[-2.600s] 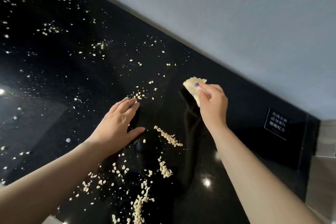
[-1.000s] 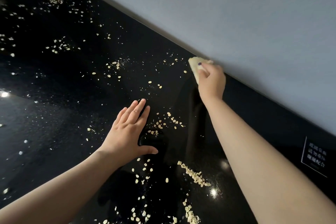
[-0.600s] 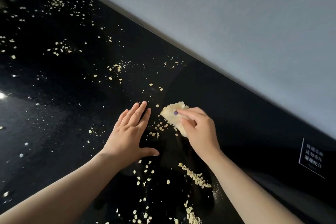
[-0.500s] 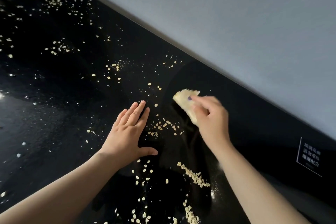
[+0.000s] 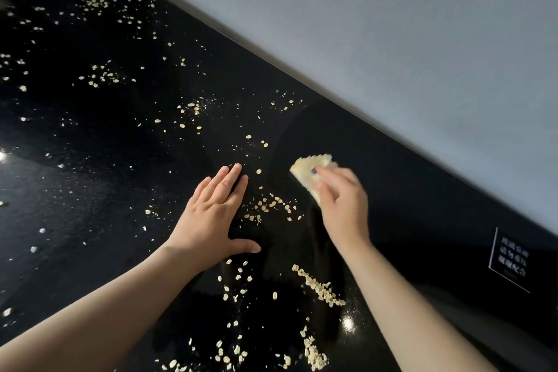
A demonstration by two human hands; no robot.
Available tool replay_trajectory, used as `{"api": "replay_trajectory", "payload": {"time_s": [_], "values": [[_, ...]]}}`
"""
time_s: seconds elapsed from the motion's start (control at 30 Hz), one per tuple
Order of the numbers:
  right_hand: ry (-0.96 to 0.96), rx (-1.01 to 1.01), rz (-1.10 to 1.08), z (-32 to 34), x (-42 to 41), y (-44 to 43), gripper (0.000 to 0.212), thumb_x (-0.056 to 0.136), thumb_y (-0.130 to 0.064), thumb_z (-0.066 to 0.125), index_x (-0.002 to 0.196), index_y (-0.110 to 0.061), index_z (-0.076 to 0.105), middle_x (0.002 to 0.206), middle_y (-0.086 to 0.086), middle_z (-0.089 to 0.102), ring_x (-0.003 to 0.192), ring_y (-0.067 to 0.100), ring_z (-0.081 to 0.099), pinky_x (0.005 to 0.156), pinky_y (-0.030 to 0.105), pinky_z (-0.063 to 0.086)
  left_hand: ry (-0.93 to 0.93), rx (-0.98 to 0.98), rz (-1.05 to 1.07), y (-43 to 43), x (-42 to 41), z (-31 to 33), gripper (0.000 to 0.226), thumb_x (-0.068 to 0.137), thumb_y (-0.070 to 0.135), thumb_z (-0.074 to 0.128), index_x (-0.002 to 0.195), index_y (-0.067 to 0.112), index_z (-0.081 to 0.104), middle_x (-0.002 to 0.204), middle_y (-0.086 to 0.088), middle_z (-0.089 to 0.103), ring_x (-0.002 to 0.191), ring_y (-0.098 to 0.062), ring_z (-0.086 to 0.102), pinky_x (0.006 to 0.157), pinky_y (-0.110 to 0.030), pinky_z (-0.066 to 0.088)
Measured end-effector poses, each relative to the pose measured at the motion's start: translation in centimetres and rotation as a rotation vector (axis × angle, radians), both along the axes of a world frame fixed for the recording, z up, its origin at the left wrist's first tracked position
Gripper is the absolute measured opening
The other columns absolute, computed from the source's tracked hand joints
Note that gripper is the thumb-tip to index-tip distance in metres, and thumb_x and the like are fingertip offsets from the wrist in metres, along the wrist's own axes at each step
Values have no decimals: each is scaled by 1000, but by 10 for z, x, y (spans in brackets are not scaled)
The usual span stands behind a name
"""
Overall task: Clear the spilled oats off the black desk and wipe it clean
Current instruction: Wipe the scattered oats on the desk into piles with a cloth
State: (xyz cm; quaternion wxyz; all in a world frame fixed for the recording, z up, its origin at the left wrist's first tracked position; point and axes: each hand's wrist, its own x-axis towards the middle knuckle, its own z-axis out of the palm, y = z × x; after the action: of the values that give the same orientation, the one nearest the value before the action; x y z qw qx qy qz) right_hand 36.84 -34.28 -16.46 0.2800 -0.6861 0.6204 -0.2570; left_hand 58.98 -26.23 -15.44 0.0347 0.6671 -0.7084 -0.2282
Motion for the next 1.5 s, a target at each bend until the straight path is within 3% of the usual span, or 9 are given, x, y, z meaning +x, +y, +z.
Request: {"api": "replay_trajectory", "payload": {"time_s": [0.17,0.33,0.5,0.6,0.77,1.03,1.17,1.33,1.5], "values": [[-143,175,84,16,0,51,29,90,-3,58,109,-20,73,104,-14,63,102,2,59,81,8,44,7,11,0,0,0,-1,124,57,89,41,152,22,-1,156,10,-24,142,-7,-26,115,-27,-16],[-233,63,-108,37,-2,10,29,90,-3,56,106,-19,74,101,-9,63,94,-4,58,78,2,39,35,-3,-18,1,0,2,119,62,85,47,152,20,5,157,8,-19,143,-7,-23,115,-26,-15],[-123,-30,-219,25,8,-80,25,93,-12,53,109,-15,72,103,-1,64,93,8,57,74,-1,34,154,-62,74,1,18,5,105,65,82,35,147,16,35,159,7,14,144,-3,4,115,-23,5],[-63,-44,-267,11,20,-124,27,92,-14,51,109,-14,72,109,4,67,102,18,60,82,14,40,122,-107,108,1,37,6,99,69,80,37,145,15,38,157,4,22,146,-9,11,117,-29,10],[38,-73,-278,2,45,-158,25,93,-13,49,101,-4,71,101,13,69,94,27,62,78,29,45,6,-44,98,-2,64,3,108,66,84,31,151,17,21,160,3,8,147,-10,-3,118,-28,0],[34,-54,177,-8,81,-64,27,93,-11,55,116,-15,70,116,2,61,107,18,55,82,4,32,-36,-27,87,0,80,-7,117,63,89,30,152,16,5,160,5,-9,145,-6,-16,116,-21,-13],[-91,84,328,0,74,-7,27,91,-6,59,111,-19,73,105,-9,63,101,11,59,82,16,47,-15,-22,95,1,80,-9,119,61,90,26,152,17,3,158,9,-18,143,-4,-22,114,-20,-17],[-183,42,46,24,67,-28,27,90,-6,58,105,-20,75,100,-9,66,93,0,59,80,6,40,-14,-31,99,1,79,-12,118,62,90,24,153,17,2,157,8,-20,142,-5,-24,115,-23,-16],[-81,-85,-185,9,78,-128,27,92,-14,53,110,-15,72,106,3,68,99,13,60,80,8,38,-8,-44,94,1,79,-13,119,63,89,26,152,16,2,157,6,-19,142,-6,-25,116,-25,-15]]}}
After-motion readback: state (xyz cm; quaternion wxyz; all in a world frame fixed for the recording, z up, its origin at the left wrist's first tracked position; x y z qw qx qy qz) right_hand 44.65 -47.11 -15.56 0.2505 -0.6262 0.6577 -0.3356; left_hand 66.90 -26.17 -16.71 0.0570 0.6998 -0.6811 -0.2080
